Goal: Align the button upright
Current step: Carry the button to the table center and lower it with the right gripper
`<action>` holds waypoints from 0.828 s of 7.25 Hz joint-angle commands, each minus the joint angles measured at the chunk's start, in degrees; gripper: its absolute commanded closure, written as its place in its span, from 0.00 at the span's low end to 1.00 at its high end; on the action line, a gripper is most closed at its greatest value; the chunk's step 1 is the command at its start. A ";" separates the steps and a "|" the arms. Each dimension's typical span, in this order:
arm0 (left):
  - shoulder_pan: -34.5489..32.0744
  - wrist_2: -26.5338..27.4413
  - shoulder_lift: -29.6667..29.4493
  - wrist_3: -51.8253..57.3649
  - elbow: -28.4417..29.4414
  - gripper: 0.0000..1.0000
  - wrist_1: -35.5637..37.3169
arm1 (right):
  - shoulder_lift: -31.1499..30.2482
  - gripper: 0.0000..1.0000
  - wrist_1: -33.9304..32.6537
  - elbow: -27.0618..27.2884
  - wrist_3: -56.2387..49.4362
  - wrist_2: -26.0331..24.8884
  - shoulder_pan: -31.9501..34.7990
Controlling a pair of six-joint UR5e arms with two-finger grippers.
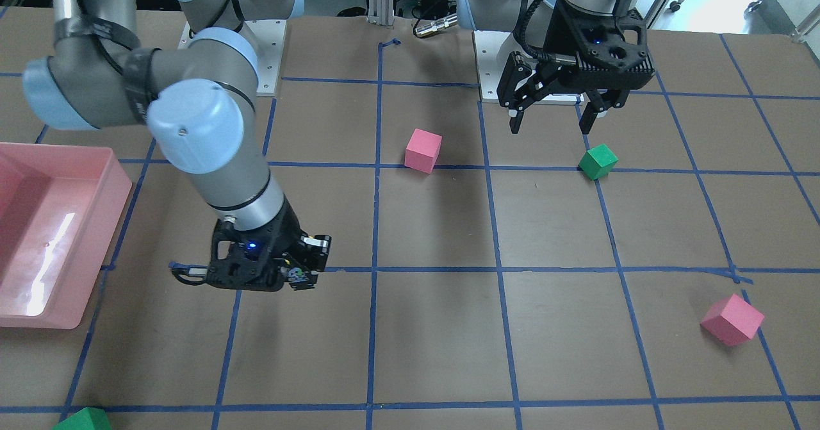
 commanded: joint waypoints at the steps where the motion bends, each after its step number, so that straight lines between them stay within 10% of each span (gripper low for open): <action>1: 0.00 0.06 0.00 0.09 0.00 0.00 0.03 | 5.61 1.00 -7.52 0.07 9.37 -0.09 5.50; 6: 0.00 0.06 0.00 0.09 0.00 0.00 0.03 | 9.85 1.00 -14.94 2.53 11.77 -4.23 9.74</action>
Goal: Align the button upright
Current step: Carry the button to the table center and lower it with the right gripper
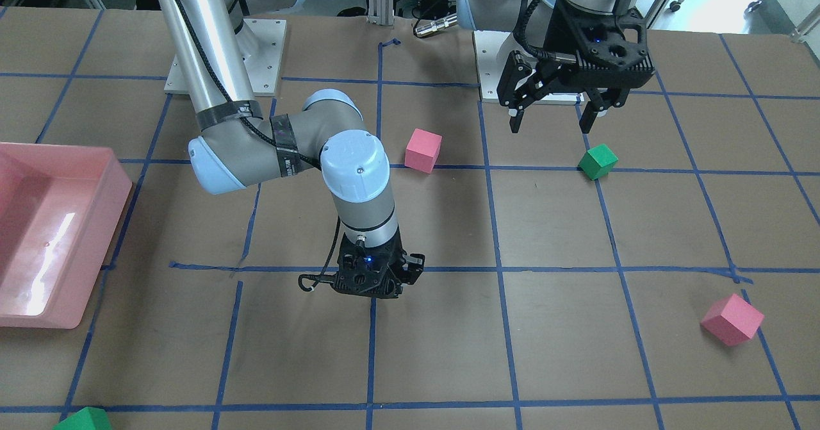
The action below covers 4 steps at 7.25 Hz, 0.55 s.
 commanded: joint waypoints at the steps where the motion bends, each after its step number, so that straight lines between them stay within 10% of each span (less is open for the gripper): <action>1: 0.00 0.00 0.00 0.03 0.00 0.00 0.00 | 0.35 1.00 -1.09 1.05 0.10 -0.26 0.12; 4: 0.00 0.00 0.00 0.03 -0.09 0.00 0.00 | 0.35 1.00 -1.09 2.27 0.10 -0.35 0.12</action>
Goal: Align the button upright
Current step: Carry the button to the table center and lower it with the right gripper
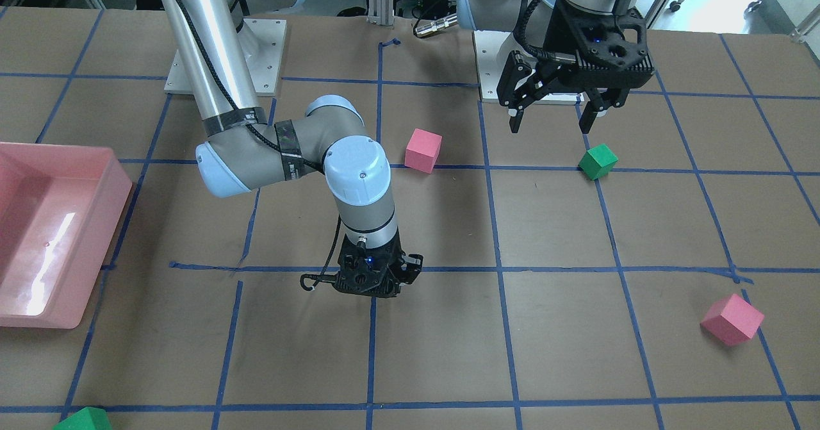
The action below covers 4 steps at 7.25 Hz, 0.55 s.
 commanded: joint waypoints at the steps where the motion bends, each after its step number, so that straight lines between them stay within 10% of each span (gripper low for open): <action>1: 0.00 0.06 0.00 0.04 0.06 0.00 0.05 | -0.11 1.00 -0.02 1.04 0.24 0.33 -0.09; 3: 0.00 -0.03 0.00 0.04 0.06 0.00 0.05 | -0.19 0.93 -0.02 1.83 0.24 0.77 0.00; 4: 0.00 0.06 0.00 0.12 0.06 0.00 0.05 | -0.11 0.64 -0.02 2.09 0.15 0.25 0.00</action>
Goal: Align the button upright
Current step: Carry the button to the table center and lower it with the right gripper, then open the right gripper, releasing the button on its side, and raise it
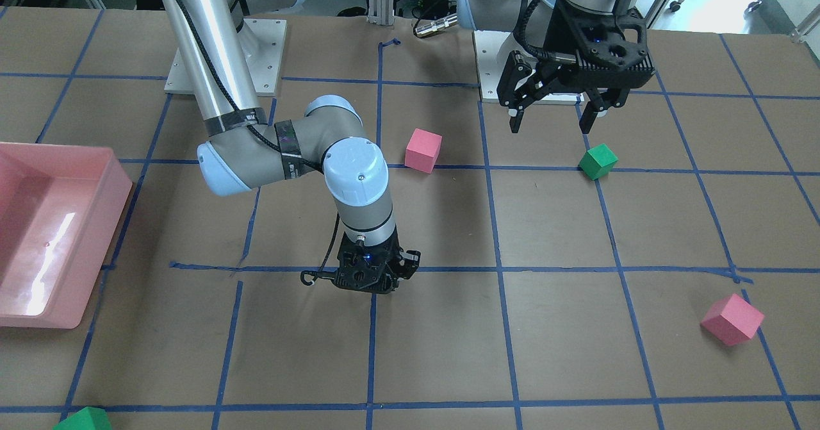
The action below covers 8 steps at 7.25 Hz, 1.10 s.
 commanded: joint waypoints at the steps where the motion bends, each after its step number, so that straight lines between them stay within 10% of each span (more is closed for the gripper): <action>1: 0.00 0.13 0.00 -0.02 0.01 0.00 0.09 | -0.08 0.50 0.11 0.77 0.02 0.02 0.02; 4: -0.18 0.22 0.53 0.07 0.01 0.00 0.53 | -2.44 0.07 0.63 1.38 -0.06 0.38 -0.07; 8: -0.26 0.22 -0.43 0.51 0.54 0.00 0.79 | -13.05 0.00 11.92 -0.02 -10.82 -1.81 -4.69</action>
